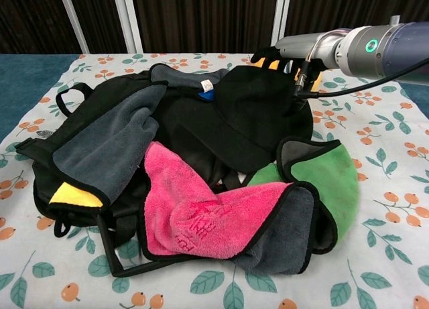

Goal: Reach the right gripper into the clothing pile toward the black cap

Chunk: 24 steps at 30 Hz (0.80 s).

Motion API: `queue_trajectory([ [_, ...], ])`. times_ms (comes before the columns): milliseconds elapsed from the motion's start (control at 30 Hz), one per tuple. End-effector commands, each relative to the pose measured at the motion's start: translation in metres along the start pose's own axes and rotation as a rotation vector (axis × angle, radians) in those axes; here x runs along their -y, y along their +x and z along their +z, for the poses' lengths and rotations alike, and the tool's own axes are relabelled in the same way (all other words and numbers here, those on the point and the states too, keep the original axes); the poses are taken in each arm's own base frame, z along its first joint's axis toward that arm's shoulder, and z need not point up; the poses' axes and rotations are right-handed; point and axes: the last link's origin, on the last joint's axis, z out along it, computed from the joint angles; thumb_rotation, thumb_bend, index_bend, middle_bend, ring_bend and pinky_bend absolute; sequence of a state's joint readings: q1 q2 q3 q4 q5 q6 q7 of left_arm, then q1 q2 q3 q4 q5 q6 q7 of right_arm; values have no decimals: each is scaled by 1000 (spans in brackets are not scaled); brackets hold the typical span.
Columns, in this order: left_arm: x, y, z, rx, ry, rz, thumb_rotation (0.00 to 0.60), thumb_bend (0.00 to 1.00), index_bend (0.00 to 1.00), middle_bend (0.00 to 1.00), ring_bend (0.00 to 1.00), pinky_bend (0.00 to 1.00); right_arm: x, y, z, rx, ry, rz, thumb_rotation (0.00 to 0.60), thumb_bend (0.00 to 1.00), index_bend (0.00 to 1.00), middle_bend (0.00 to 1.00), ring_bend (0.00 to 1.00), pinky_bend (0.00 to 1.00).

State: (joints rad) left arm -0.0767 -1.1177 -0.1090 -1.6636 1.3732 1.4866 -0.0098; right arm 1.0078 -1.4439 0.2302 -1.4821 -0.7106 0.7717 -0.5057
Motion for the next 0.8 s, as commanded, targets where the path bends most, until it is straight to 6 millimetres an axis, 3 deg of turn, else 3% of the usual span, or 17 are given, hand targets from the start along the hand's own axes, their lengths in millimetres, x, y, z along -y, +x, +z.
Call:
queue_trajectory([
  [33, 0, 0, 0, 0, 0, 0, 600, 594, 216, 59, 102, 0, 1, -1, -1, 4, 2, 1, 600, 240, 37, 223, 284, 233],
  [333, 0, 0, -1, 6, 8, -13, 600, 594, 216, 57, 102, 0, 9, -9, -12, -5, 32, 25, 600, 343, 111, 383, 465, 390],
  [467, 0, 0, -1, 8, 10, -13, 600, 594, 216, 57, 102, 0, 10, -10, -16, -35, 46, 34, 600, 396, 184, 505, 551, 454],
  [567, 0, 0, -1, 5, 8, -14, 600, 594, 216, 57, 102, 0, 9, -12, -19, -37, 54, 43, 600, 437, 305, 594, 594, 488],
  [700, 0, 0, -1, 5, 10, -15, 600, 594, 216, 57, 104, 0, 7, -11, -23, -43, 64, 33, 600, 464, 552, 646, 613, 496],
  [800, 0, 0, -1, 7, 9, -15, 600, 594, 216, 57, 104, 0, 5, -9, -27, -47, 68, 35, 600, 471, 606, 651, 615, 496],
])
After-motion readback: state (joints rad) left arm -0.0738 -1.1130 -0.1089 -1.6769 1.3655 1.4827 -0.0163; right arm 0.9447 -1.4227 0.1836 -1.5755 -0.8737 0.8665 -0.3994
